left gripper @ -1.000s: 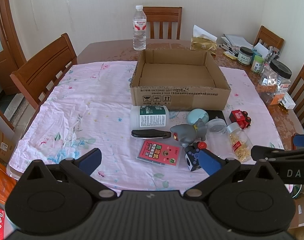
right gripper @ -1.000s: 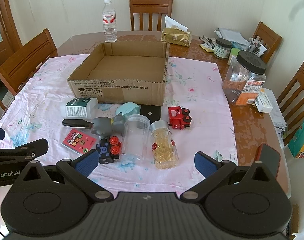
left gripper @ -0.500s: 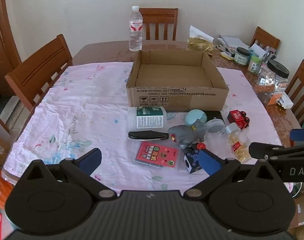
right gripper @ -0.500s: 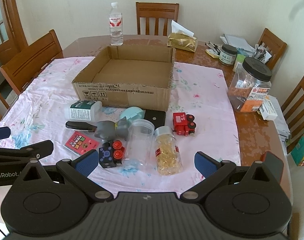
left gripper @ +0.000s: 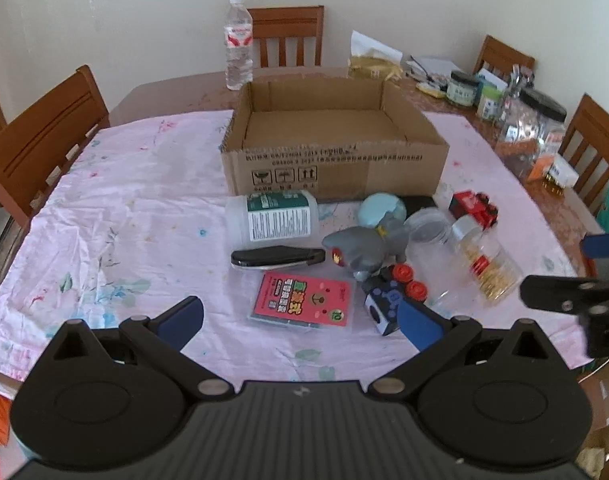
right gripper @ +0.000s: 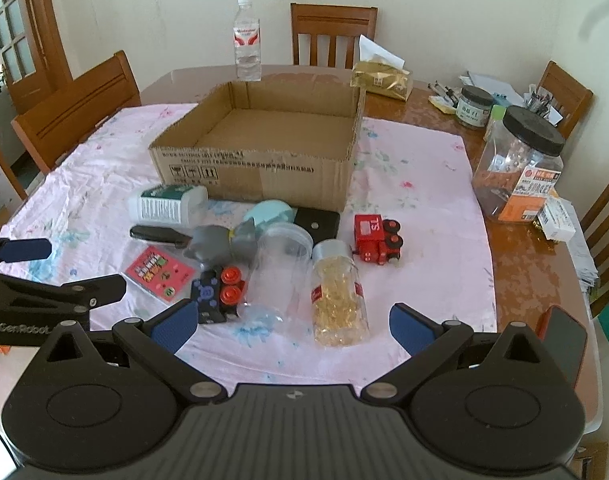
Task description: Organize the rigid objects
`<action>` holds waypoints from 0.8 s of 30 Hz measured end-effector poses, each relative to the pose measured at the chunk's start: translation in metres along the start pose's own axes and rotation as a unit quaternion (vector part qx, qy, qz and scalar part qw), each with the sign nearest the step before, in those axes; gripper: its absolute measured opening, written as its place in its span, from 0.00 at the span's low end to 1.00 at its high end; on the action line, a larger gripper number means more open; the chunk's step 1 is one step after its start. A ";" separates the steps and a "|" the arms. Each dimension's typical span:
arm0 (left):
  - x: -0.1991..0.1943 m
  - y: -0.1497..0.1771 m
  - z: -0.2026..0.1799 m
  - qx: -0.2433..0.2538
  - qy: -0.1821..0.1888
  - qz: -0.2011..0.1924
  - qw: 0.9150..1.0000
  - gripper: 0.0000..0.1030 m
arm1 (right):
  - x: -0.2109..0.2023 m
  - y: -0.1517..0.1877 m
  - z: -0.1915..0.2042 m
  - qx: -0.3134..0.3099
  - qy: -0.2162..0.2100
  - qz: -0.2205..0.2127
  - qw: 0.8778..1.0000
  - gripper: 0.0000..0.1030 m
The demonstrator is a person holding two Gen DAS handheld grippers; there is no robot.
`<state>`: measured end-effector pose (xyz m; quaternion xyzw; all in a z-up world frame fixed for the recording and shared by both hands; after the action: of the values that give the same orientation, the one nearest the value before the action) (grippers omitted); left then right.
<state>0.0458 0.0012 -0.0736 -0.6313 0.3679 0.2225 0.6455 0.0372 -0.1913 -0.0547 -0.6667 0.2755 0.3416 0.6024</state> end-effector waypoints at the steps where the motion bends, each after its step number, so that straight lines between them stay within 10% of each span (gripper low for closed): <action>1: 0.004 0.002 0.001 0.002 0.002 0.002 1.000 1.00 | 0.002 0.001 0.000 0.001 -0.002 0.002 1.000 1.00; 24: 0.095 0.015 0.015 0.033 0.029 0.049 0.998 1.00 | 0.046 0.002 -0.010 0.022 0.019 0.056 0.998 1.00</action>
<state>0.0967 0.0007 -0.1562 -0.5965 0.4244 0.2232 0.6436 0.0655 -0.1992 -0.0916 -0.6431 0.3311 0.3564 0.5914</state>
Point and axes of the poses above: each gripper's, at about its wrist camera, not at the fingertips, and x roughly the way its jaws point, z to its left, y to its underside, the point moved 3 cm from there along x, roughly the way its jaws point, and after that the axes turned 5 degrees about y, right-handed, at the moved point
